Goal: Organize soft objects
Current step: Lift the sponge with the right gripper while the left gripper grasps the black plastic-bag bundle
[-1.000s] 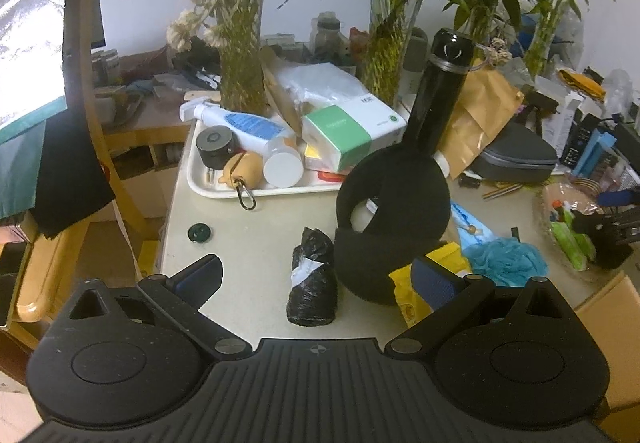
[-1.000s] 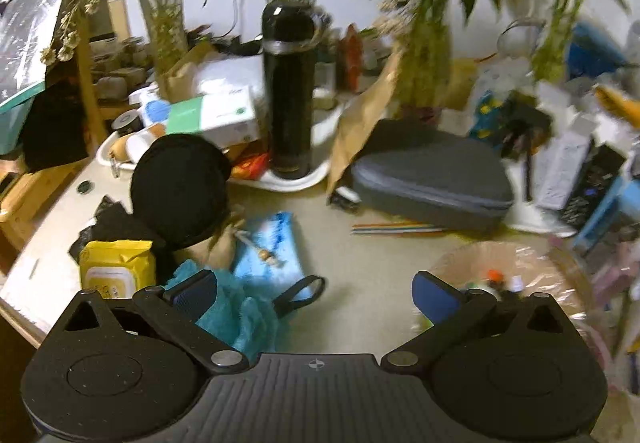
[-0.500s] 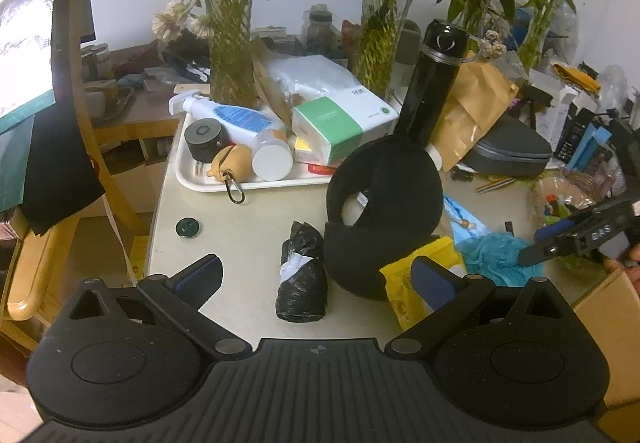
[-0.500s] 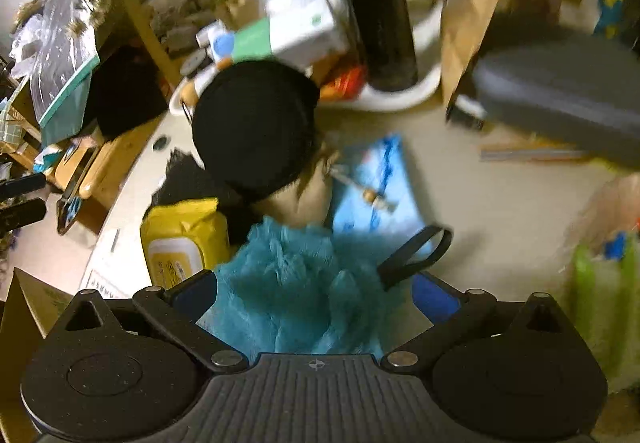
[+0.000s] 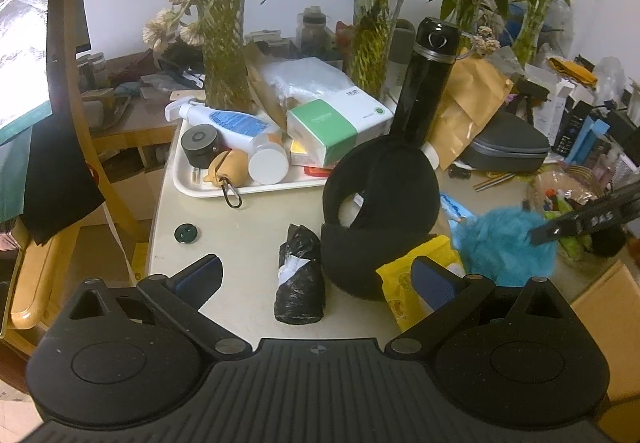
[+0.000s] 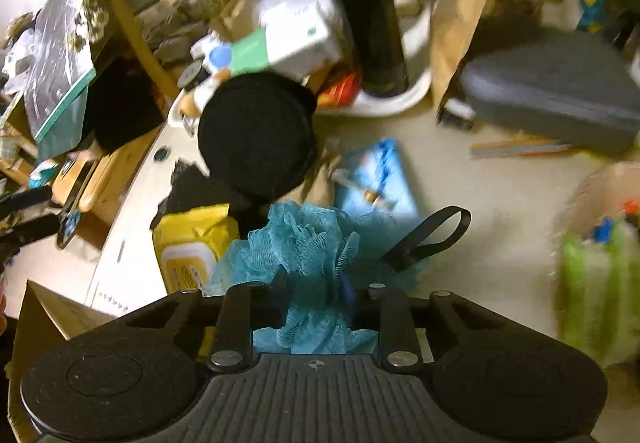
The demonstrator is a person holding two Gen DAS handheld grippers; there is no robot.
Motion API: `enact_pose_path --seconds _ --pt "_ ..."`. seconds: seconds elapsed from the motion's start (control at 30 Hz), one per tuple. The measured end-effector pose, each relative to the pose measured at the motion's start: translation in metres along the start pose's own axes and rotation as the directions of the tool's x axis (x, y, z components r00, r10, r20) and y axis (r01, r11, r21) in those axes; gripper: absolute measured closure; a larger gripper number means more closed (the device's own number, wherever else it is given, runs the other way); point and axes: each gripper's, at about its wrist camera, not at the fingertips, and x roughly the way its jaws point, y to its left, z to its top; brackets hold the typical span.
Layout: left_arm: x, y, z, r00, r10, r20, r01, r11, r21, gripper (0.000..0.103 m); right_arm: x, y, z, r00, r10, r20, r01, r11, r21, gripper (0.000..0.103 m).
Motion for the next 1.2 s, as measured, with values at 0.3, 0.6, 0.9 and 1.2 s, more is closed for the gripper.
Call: enact_pose_path --seconds 0.3,0.6,0.9,1.2 --pt "0.001 -0.008 0.0 1.0 -0.015 -0.005 0.015 1.0 0.027 0.0 -0.058 0.033 -0.005 0.945 -0.232 0.229 0.256 0.963 -0.079 0.078" --pt "-0.002 -0.01 -0.005 1.0 -0.015 0.008 0.014 0.999 0.05 0.0 -0.085 0.069 -0.022 0.885 -0.325 0.333 0.382 0.916 -0.12 0.079" --pt "-0.001 -0.014 -0.01 1.0 -0.022 0.016 0.021 0.997 0.081 0.0 -0.095 0.072 -0.031 0.863 -0.348 0.366 0.409 0.907 -0.102 0.079" --pt "0.012 -0.016 -0.003 0.999 -0.032 0.039 0.026 0.989 0.149 0.0 -0.1 0.047 -0.033 0.878 -0.322 0.354 0.355 0.935 -0.028 0.079"
